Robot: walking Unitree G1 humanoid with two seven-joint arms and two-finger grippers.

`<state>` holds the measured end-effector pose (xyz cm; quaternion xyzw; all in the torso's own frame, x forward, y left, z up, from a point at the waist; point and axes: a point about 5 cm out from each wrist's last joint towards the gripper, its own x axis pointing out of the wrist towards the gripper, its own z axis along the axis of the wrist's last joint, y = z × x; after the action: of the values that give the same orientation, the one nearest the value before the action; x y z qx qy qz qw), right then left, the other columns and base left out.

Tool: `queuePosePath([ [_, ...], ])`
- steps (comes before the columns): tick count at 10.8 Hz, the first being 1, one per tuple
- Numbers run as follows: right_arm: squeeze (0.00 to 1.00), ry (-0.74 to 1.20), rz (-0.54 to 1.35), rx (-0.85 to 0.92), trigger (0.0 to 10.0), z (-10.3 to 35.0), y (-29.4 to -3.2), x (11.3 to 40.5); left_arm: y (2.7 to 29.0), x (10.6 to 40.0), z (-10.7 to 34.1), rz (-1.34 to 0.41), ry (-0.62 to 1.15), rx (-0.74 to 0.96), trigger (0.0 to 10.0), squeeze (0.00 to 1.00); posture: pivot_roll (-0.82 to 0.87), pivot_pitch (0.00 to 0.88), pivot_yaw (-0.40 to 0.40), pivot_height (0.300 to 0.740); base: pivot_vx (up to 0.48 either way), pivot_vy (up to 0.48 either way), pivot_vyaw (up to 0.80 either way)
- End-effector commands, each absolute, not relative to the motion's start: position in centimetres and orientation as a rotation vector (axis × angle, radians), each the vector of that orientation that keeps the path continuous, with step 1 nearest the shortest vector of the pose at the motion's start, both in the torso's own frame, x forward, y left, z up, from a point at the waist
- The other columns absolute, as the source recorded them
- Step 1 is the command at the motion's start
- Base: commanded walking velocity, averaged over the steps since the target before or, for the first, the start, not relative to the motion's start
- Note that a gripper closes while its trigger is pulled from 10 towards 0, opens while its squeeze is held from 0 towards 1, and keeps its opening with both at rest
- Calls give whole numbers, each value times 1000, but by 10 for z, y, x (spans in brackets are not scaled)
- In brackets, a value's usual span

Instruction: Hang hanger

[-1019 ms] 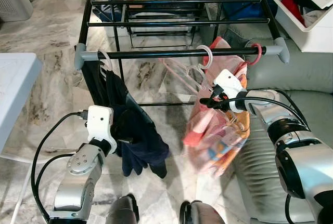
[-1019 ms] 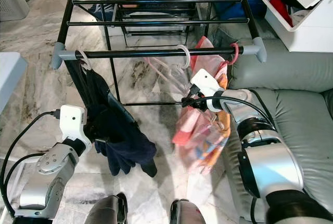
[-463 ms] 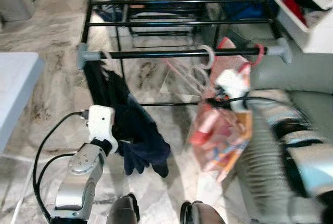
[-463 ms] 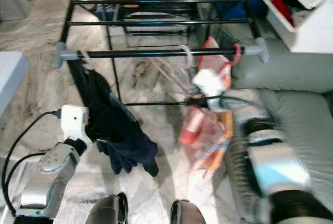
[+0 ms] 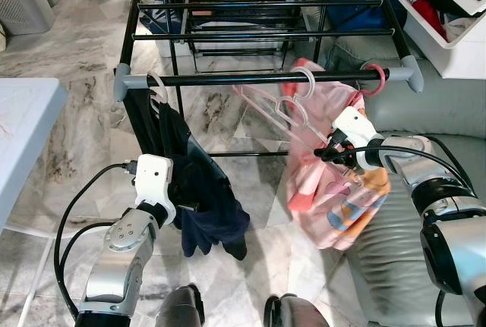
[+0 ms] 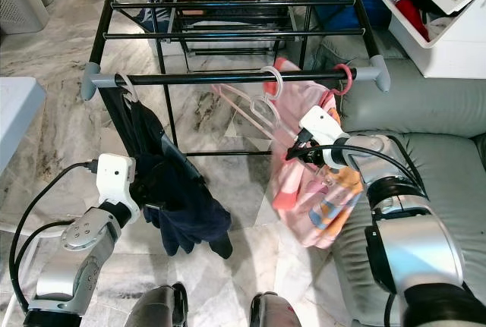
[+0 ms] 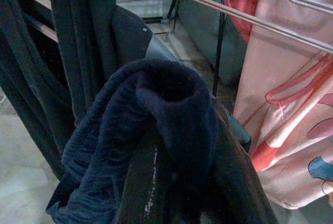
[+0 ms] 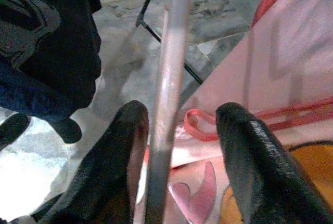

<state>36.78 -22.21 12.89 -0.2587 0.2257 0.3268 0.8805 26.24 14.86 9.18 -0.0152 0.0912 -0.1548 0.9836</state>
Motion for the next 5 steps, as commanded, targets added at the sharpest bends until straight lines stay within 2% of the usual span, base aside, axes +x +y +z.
queuePosePath([
  [1, 0, 451, 695, -568, 0, 141, -220, 374, 148, 262, 92, -312, 174, -20, 10000, 0, 34, 97, 5, 740, 0, 0, 0],
  [5, 0, 442, 706, -574, 0, 151, -210, 380, 148, 263, 92, -312, 178, -17, 10000, 0, 36, 94, -2, 740, 0, 0, 0],
])
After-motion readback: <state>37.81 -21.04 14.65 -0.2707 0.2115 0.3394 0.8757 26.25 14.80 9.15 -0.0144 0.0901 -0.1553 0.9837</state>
